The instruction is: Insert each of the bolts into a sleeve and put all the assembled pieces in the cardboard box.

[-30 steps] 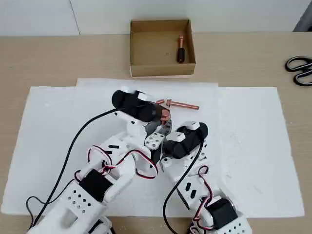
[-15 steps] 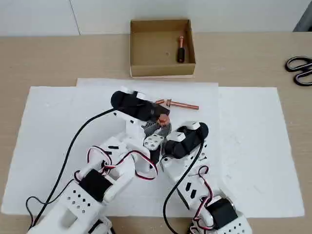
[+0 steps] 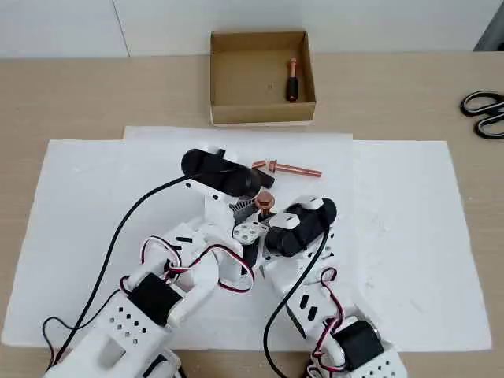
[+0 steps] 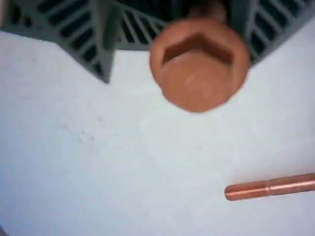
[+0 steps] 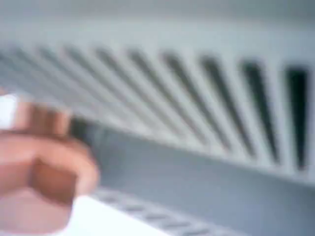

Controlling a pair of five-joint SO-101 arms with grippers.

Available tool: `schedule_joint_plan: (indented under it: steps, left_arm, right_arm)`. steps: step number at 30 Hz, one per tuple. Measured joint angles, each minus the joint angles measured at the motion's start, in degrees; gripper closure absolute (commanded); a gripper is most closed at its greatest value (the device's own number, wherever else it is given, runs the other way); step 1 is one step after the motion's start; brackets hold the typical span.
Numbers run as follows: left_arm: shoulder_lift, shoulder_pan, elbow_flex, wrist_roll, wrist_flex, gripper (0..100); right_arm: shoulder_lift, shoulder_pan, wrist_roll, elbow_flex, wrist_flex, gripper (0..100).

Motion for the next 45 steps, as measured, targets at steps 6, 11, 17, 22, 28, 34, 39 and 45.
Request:
schedule_joint_plan:
  steps: [6, 11, 17, 22, 28, 34, 39, 45]
  left_arm:
    - [0.00, -0.18, -1.41, 0.00, 4.66, 76]
    - [0.00, -0.09, -1.41, 0.00, 5.10, 76]
    - [0.09, -2.20, -2.81, -0.18, 5.27, 75]
    - [0.09, -9.14, -3.52, -0.88, 7.82, 75]
    - [0.09, -17.05, -3.52, -4.04, 10.73, 75]
    - [0.09, -25.41, -3.52, -8.44, 13.80, 75]
    - [0.09, -37.01, -3.52, -12.57, 20.40, 76]
    - [0.09, -58.11, -4.84, -20.04, 27.43, 76]
  right_arm:
    - [0.18, 0.09, -0.09, 0.26, 0.00, 99.5]
    - [0.09, 0.18, -0.09, 0.18, 0.00, 99.5]
    - [0.09, 0.09, -0.09, 0.09, 0.00, 99.5]
    - [0.09, 0.09, -0.09, 0.09, 0.00, 99.5]
    - [0.09, 1.41, -0.09, 0.44, 0.00, 99.5]
    - [0.09, 5.36, -0.09, 0.79, 0.00, 99.5]
    - [0.09, 15.91, 3.96, 0.97, -2.90, 99.5]
    - [0.09, 27.25, 11.52, -2.29, -3.96, 99.5]
